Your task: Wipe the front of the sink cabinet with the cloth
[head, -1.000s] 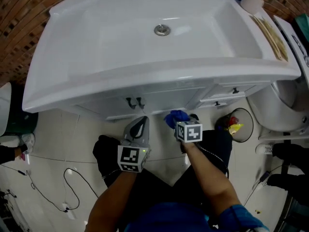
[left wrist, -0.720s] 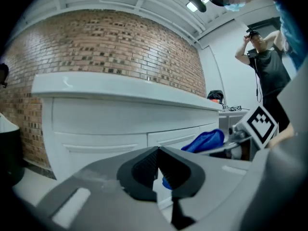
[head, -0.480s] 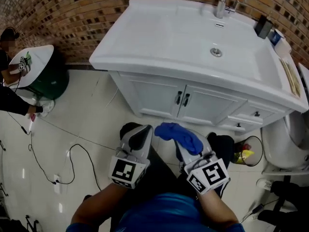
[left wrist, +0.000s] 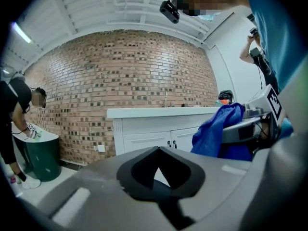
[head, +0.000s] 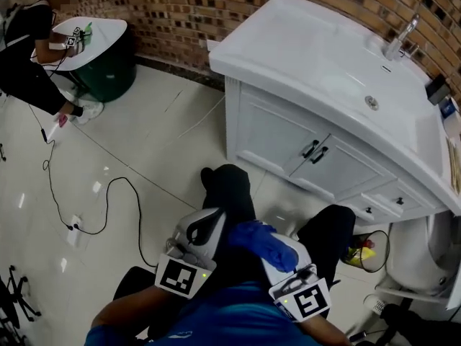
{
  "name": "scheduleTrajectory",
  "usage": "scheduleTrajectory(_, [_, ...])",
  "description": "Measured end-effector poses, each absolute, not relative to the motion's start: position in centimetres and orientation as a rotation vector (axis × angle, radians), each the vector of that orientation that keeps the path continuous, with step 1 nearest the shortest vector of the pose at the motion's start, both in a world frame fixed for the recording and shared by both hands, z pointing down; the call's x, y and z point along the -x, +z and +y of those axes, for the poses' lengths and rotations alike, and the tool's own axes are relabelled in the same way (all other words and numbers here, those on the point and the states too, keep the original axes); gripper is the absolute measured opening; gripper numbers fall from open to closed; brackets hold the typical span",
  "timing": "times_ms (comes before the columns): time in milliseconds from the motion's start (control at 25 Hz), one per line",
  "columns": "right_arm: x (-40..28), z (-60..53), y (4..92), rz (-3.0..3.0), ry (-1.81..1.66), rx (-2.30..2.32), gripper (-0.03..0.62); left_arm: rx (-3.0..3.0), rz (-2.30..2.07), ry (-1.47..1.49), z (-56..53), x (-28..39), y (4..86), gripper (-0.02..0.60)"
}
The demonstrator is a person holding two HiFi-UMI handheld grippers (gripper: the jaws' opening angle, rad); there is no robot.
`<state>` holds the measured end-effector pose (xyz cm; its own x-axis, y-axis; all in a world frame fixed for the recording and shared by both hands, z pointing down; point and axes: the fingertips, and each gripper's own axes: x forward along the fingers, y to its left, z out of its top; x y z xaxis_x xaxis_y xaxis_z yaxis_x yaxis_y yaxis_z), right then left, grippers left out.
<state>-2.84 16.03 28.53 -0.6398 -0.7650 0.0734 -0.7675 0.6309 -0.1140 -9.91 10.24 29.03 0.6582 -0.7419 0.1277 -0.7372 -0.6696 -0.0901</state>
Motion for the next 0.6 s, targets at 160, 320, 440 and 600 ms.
scheduleTrajectory(160, [3.3, 16.0, 30.0, -2.805, 0.231, -1.297, 0.058, 2.858, 1.272, -0.262, 9.8, 9.8, 29.7, 0.002])
scheduleTrajectory(320, [4.3, 15.9, 30.7, -2.798, 0.228, -1.238, 0.057, 2.844, 1.264, -0.27, 9.4, 9.5, 29.1, 0.002])
scheduleTrajectory(440, [4.5, 15.9, 30.6, -2.791, 0.21, -1.201, 0.057, 2.857, 1.292, -0.237, 9.3, 9.9, 28.8, 0.002])
scheduleTrajectory(600, [4.5, 15.9, 30.5, -2.787, 0.204, -1.193, 0.057, 2.865, 1.314, -0.228, 8.8, 10.4, 28.9, 0.002])
